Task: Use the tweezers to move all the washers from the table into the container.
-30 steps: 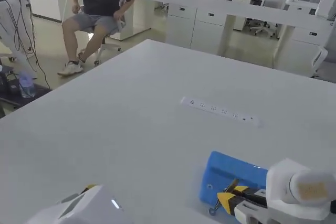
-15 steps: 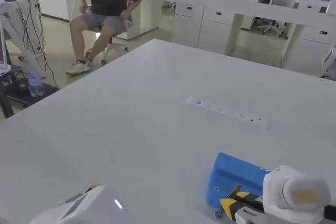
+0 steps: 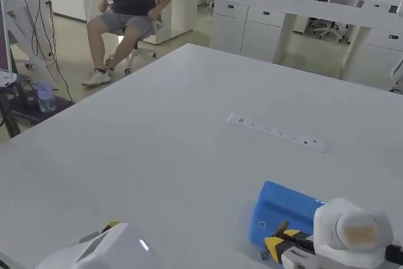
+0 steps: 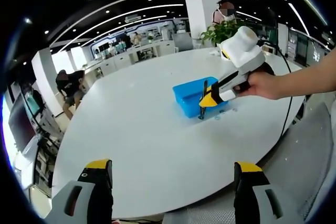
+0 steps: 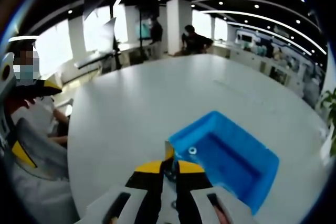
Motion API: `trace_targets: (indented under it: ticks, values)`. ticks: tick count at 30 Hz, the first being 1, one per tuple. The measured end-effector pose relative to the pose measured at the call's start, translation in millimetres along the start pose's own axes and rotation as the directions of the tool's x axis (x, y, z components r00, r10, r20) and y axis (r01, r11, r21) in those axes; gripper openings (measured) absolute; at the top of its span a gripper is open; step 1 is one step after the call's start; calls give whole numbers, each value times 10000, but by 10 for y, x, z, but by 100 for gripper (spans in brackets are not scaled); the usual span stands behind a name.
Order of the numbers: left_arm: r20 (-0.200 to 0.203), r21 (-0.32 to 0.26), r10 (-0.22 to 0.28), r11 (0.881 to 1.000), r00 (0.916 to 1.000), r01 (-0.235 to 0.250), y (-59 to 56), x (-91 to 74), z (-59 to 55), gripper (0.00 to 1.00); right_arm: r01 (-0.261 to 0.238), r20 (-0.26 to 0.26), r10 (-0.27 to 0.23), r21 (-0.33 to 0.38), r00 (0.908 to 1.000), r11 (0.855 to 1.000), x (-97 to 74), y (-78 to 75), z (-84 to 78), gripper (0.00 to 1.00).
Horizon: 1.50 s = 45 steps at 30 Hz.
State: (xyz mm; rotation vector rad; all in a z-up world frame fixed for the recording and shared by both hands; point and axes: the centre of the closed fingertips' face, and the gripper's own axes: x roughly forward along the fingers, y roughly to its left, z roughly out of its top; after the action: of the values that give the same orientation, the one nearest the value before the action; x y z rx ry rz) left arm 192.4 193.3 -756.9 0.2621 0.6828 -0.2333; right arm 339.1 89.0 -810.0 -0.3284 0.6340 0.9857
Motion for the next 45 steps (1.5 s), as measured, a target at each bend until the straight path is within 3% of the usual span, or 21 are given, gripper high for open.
trace_targets:
  ticks: [11, 21, 30, 35, 45]
  values:
    - [-18, 98, -69, 9999, 10000, 70, -22, 1, 7, 99, 303, -85, -302, 156, 9995, 9994, 2, -55, -13, 4]
    - [29, 267, -19, 9996, 10000, 18, -18, -16, 34, 99, 314, -279, -289, 933, 9992, 9951, -16, -63, -41, 3]
    - [152, 323, 82, 9994, 9999, -87, -5, -58, 63, 99, 168, -457, -126, 922, 9989, 9956, -111, 23, -78, 3]
    - [182, 345, 130, 9993, 9998, -136, 13, -77, 74, 99, 8, -326, 21, 895, 9995, 9960, -173, 84, -20, 3]
    - [242, 397, 138, 9991, 9996, -147, 14, -88, 104, 99, -10, -159, 32, 1324, 9999, 9912, -335, 43, 124, 3]
